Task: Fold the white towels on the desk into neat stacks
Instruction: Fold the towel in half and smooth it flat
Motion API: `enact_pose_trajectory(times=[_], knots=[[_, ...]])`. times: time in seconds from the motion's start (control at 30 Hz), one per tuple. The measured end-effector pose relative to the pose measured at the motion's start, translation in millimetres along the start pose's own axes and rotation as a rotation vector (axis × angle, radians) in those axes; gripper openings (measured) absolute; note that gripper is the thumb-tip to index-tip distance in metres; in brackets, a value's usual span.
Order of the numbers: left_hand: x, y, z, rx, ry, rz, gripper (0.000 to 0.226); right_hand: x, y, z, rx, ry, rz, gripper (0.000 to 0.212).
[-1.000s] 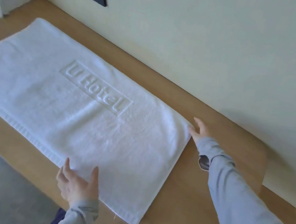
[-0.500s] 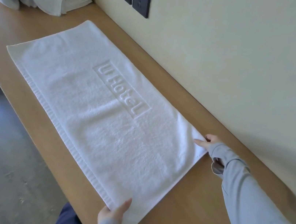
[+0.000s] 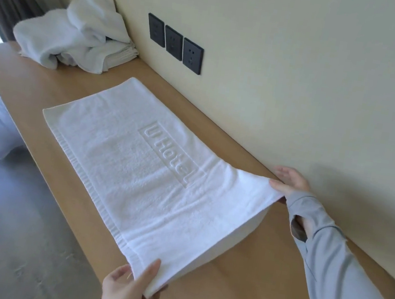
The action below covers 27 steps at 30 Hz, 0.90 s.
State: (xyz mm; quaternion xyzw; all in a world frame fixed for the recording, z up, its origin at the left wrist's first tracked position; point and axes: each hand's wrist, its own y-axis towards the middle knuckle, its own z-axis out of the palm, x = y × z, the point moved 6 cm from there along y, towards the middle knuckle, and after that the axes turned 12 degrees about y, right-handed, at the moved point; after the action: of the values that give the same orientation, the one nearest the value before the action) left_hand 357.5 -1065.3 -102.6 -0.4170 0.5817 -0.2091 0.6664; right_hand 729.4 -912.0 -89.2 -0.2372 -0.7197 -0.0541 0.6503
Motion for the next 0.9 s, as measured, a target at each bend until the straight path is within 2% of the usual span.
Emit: enact_pose_trajectory(times=[0.03, 0.07, 0.17, 0.2, 0.23, 0.3, 0.4, 0.5, 0.57, 0.63, 0.67, 0.73, 0.8, 0.9], knots=[[-12.6, -2.1, -5.8, -0.014, -0.018, 0.039, 0.076, 12.6, 0.2, 7.6, 0.017, 0.028, -0.024, 0.031], [-25.8, -2.2, -11.3, -0.007, -0.019, 0.107, 0.073, 24.7, 0.1, 16.6, 0.037, 0.072, -0.036, 0.026], [-67.4, 0.9, -23.0, 0.073, 0.025, 0.282, 0.028, 60.8, 1.9, 47.7, 0.056, 0.208, -0.077, 0.013], [-80.8, 4.5, -27.7, 0.106, 0.011, 0.321, 0.025, 72.0, 4.8, 58.4, 0.053, 0.251, -0.088, 0.01], [-95.6, 8.5, -32.9, 0.136, -0.001, 0.364, 0.029, 82.5, 7.9, 70.3, 0.068, 0.31, -0.091, 0.007], [-129.9, 18.8, -43.1, 0.203, 0.045, 0.486, 0.045, 102.4, 16.1, 97.3, 0.142, 0.391, -0.104, 0.023], [-179.0, 43.6, -63.2, 0.188, 0.217, 0.628, 0.05, 131.1, 33.6, 138.1, 0.179, 0.211, -0.197, 0.04], [-222.2, 84.0, -90.4, 0.029, 0.295, 0.661, 0.012, 165.6, 54.4, 185.3, 0.098, -0.009, -0.34, 0.03], [-251.5, 116.7, -108.9, -0.073, 0.36, 0.705, 0.033, 184.5, 72.1, 221.8, 0.042, -0.092, -0.391, 0.018], [-283.1, 146.1, -123.3, -0.091, 0.376, 0.74, 0.045, 201.6, 92.1, 259.7, -0.02, -0.225, -0.434, 0.008], [-298.6, 161.9, -129.5, -0.088, 0.391, 0.751, 0.047, 209.5, 103.6, 279.9, -0.048, -0.317, -0.463, 0.013], [-326.1, 193.1, -140.2, -0.06, 0.412, 0.748, 0.04, 221.4, 128.0, 323.7, -0.07, -0.456, -0.494, 0.03], [-350.2, 227.7, -151.8, -0.013, 0.366, 0.713, 0.025, 225.0, 157.4, 369.6, -0.069, -0.544, -0.471, 0.037], [-380.3, 285.9, -166.4, 0.028, 0.29, 0.649, 0.025, 219.2, 205.2, 434.9, -0.095, -0.68, -0.398, 0.03]])
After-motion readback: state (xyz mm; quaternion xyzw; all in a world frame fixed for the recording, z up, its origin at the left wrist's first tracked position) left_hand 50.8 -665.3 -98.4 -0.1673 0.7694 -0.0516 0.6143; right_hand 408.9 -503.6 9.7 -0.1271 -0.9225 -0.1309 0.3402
